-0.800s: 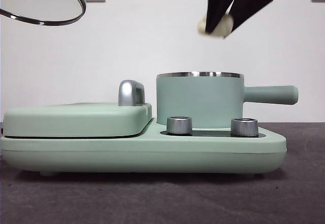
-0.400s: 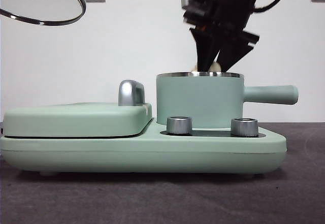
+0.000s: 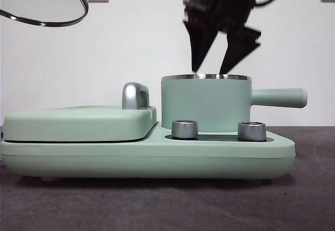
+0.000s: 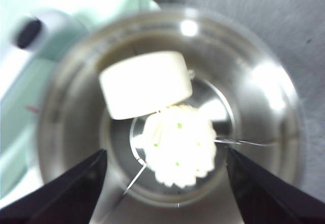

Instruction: Put the buns in a small steamer

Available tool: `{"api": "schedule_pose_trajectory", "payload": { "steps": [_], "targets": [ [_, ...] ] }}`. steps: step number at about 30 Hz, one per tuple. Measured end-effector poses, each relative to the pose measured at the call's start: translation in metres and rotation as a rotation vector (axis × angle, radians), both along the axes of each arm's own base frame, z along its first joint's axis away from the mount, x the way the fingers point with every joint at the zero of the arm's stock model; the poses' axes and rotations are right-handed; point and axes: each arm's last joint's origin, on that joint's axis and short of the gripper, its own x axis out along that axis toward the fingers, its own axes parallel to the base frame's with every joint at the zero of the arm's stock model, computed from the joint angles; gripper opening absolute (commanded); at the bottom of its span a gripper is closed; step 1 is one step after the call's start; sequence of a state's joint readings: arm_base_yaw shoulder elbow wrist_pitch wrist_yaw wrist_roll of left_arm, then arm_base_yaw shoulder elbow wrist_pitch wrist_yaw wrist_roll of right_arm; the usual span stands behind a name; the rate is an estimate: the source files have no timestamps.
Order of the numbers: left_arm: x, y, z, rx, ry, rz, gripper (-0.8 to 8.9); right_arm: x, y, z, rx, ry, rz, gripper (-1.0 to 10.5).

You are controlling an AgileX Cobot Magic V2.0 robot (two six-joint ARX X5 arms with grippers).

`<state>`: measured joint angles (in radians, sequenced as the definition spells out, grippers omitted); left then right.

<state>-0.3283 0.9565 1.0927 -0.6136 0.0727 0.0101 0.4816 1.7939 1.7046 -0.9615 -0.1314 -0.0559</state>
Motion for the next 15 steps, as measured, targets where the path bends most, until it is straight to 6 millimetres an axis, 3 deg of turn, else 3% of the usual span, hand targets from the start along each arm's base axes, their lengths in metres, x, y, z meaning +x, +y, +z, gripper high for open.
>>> {"api": "schedule_pose_trajectory", "payload": {
  "steps": [3, 6, 7, 10, 15],
  "targets": [
    [0.000, 0.000, 0.000, 0.001, 0.004, 0.000, 0.11, -0.014, -0.005, 0.037, 0.115, -0.128, 0.031, 3.3],
    [0.000, 0.000, 0.000, 0.001, 0.004, 0.000, 0.11, -0.049, -0.019, 0.084, 0.238, -0.367, 0.048, 3.2],
    [0.000, 0.000, 0.000, 0.001, 0.004, 0.000, 0.11, -0.056, -0.022, 0.089, 0.257, -0.402, 0.051, 3.2],
    [0.000, 0.000, 0.000, 0.001, 0.004, 0.000, 0.11, -0.077, -0.034, 0.087, 0.295, -0.476, 0.053, 3.2],
    [0.000, 0.000, 0.000, 0.001, 0.004, -0.002, 0.11, -0.105, -0.049, 0.043, 0.318, -0.499, 0.044, 3.2]
  ]
}}
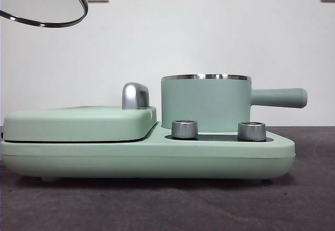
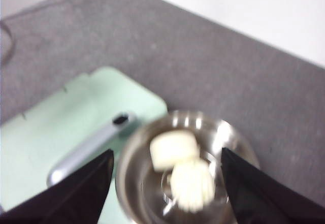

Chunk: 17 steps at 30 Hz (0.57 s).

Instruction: Put the buns in a small steamer

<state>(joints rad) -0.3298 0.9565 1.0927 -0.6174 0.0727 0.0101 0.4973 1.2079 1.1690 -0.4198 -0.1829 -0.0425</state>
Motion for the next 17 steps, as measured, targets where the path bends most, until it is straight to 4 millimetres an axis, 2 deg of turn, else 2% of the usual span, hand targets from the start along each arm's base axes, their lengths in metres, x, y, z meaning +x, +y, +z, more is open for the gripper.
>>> {"api": "schedule_pose_trajectory", "payload": {
  "steps": [5, 10, 17],
  "targets": [
    [0.000, -0.001, 0.000, 0.000, 0.000, -0.007, 0.11, -0.038, -0.021, -0.035, 0.033, 0.005, -0.025, 3.2],
    [0.001, -0.009, -0.002, 0.001, 0.005, -0.044, 0.11, -0.070, -0.040, -0.059, 0.006, 0.046, -0.076, 3.2],
    [0.019, -0.042, -0.011, -0.023, 0.014, -0.137, 0.11, -0.113, -0.066, -0.049, 0.010, 0.003, -0.158, 3.2]
  ]
}}
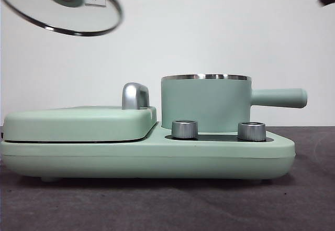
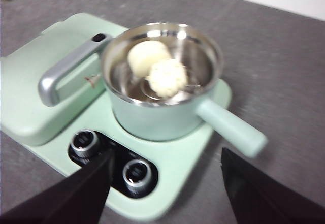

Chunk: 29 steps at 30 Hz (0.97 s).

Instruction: Put the buns in a small steamer

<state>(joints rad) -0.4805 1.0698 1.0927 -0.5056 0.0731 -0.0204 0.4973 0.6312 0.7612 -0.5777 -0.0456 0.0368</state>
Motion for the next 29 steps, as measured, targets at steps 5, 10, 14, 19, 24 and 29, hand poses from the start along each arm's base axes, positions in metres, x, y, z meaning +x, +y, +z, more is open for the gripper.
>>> {"api": "schedule_pose_trajectory", "payload": {
  "steps": [5, 10, 14, 19, 24, 29],
  "targets": [
    [0.020, -0.034, -0.009, -0.055, -0.042, -0.066, 0.11, -0.021, -0.012, 0.006, 0.040, -0.038, -0.036, 3.2],
    [0.041, -0.071, -0.023, -0.105, -0.101, -0.136, 0.11, -0.031, -0.018, 0.008, 0.079, -0.055, -0.067, 3.2],
    [0.055, -0.094, -0.035, -0.147, -0.155, -0.167, 0.11, -0.032, -0.019, 0.005, 0.068, -0.023, -0.071, 3.2],
    [0.071, -0.118, -0.053, -0.128, -0.187, -0.207, 0.11, -0.032, -0.019, 0.003, 0.058, -0.003, -0.073, 3.2],
    [0.086, -0.139, -0.059, -0.099, -0.267, -0.248, 0.11, -0.032, -0.019, 0.002, 0.052, 0.009, -0.074, 3.2],
    [0.098, -0.150, -0.063, -0.096, -0.292, -0.255, 0.11, -0.033, -0.019, 0.001, 0.046, 0.019, -0.074, 3.2]
  ]
}}
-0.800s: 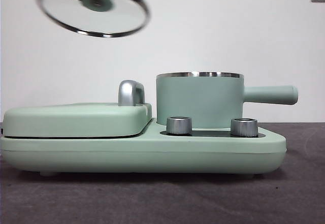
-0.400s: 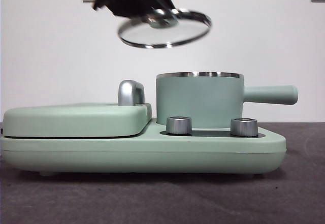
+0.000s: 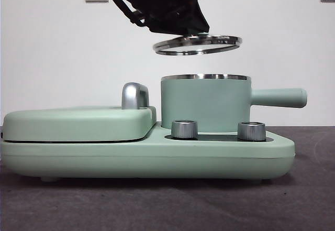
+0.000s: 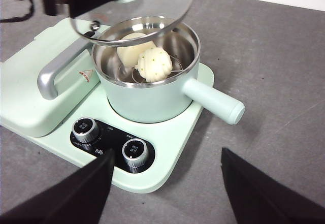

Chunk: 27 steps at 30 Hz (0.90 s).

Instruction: Put the buns in a small steamer

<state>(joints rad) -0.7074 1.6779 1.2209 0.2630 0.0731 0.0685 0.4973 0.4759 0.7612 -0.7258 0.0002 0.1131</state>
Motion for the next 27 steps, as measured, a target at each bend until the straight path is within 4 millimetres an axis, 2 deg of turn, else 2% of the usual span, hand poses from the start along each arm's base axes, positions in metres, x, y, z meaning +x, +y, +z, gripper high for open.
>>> {"api": "schedule_pose_trajectory", "payload": {
  "steps": [7, 15, 27],
  "targets": [
    [0.007, -0.008, -0.019, 0.025, 0.032, -0.025, 0.11, 0.000, 0.000, 0.000, 0.000, 0.000, 0.000, 3.2],
    [0.005, -0.011, -0.020, 0.028, 0.028, -0.042, 0.11, 0.000, 0.000, 0.000, -0.002, 0.003, 0.000, 3.2],
    [0.009, -0.014, -0.033, 0.055, 0.059, -0.042, 0.11, -0.001, -0.001, -0.002, -0.013, 0.024, 0.000, 3.2]
  ]
}}
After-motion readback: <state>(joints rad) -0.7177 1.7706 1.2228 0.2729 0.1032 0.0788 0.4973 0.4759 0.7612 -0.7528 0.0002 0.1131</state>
